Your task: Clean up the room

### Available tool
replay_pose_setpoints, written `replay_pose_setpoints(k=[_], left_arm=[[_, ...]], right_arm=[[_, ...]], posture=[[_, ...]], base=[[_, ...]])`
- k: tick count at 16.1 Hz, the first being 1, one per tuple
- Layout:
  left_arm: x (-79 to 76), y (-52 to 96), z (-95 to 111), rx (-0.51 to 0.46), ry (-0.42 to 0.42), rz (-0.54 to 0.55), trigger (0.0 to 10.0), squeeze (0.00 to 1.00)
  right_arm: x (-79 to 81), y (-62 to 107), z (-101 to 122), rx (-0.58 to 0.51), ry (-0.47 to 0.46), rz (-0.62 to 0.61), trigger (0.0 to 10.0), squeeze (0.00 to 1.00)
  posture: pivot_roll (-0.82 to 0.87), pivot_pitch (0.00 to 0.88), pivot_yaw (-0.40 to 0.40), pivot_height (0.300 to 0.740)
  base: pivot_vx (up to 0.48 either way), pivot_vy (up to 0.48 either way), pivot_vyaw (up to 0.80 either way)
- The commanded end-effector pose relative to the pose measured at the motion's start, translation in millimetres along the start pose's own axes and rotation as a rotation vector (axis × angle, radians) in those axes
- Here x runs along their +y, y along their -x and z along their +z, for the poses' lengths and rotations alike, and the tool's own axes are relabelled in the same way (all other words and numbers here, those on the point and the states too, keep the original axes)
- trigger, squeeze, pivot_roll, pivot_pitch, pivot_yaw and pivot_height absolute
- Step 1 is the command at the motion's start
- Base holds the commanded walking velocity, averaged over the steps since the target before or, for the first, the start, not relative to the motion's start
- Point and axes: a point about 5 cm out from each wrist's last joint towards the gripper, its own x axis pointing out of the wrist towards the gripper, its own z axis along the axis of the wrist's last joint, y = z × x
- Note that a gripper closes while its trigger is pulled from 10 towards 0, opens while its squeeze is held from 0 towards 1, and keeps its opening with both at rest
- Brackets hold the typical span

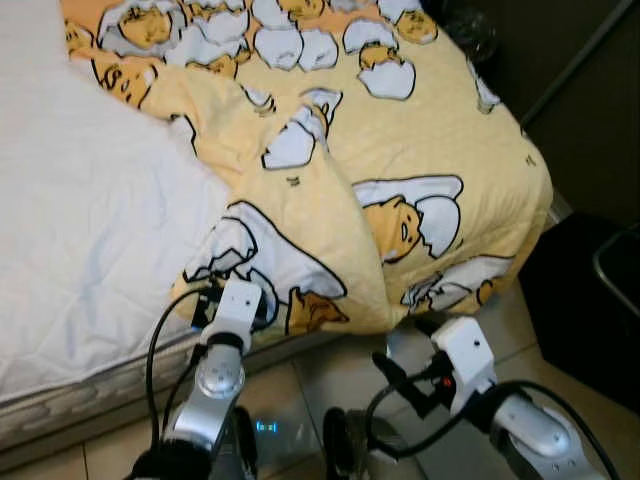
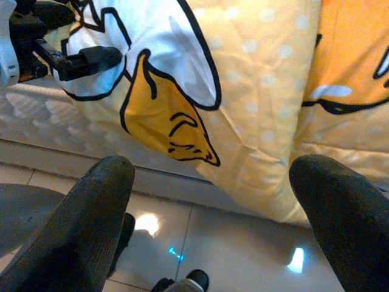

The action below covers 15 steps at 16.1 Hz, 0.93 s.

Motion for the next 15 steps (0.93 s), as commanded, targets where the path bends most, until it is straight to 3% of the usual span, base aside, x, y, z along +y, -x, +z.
replay_pose_setpoints(k=[1,3,4,5,8,11,15], left_arm=[[-3.5,6.4,-24,0.109,-0.036,0.004,10.0,0.00],[-8.1,5.8,-31,0.148,-0.067,-0.027,10.0,0.00],[-10.1,5.9,-31,0.148,-0.066,-0.044,8.2,0.00],[-12.2,6.1,-34,0.174,-0.017,-0.055,0.0,0.00],[-11.7,7.4,-41,0.213,0.147,-0.043,0.0,0.00],[-11.4,8.4,-43,0.221,0.229,-0.012,0.0,0.00],[-13.8,11.0,-48,0.234,0.256,-0.034,0.0,0.00]], right_arm=[[0.2,4.7,-1,0.011,0.003,-0.011,10.0,0.00],[1.7,5.0,-2,0.015,0.000,-0.009,10.0,0.00],[1.7,5.1,-2,0.016,0.000,-0.008,10.0,0.00],[1.0,5.5,-2,0.019,-0.001,-0.011,10.0,0.00],[-1.0,5.3,-3,0.022,-0.004,-0.018,10.0,0.00],[-0.9,3.9,-2,0.021,-0.005,-0.018,10.0,0.00],[-0.8,2.0,-2,0.022,-0.006,-0.015,10.0,0.00]], posture=[[-0.19,0.262,-0.134,0.710],[-0.19,0.264,-0.134,0.710],[-0.19,0.264,-0.136,0.710],[-0.19,0.265,-0.137,0.710],[-0.19,0.262,-0.136,0.710],[-0.19,0.260,-0.138,0.710],[-0.18,0.260,-0.139,0.710]], base=[[0.000,0.000,0.00],[0.000,0.000,0.00],[0.000,0.000,0.00],[0.000,0.000,0.00],[0.000,0.000,0.00],[0.000,0.000,0.00],[0.000,0.000,0.00]])
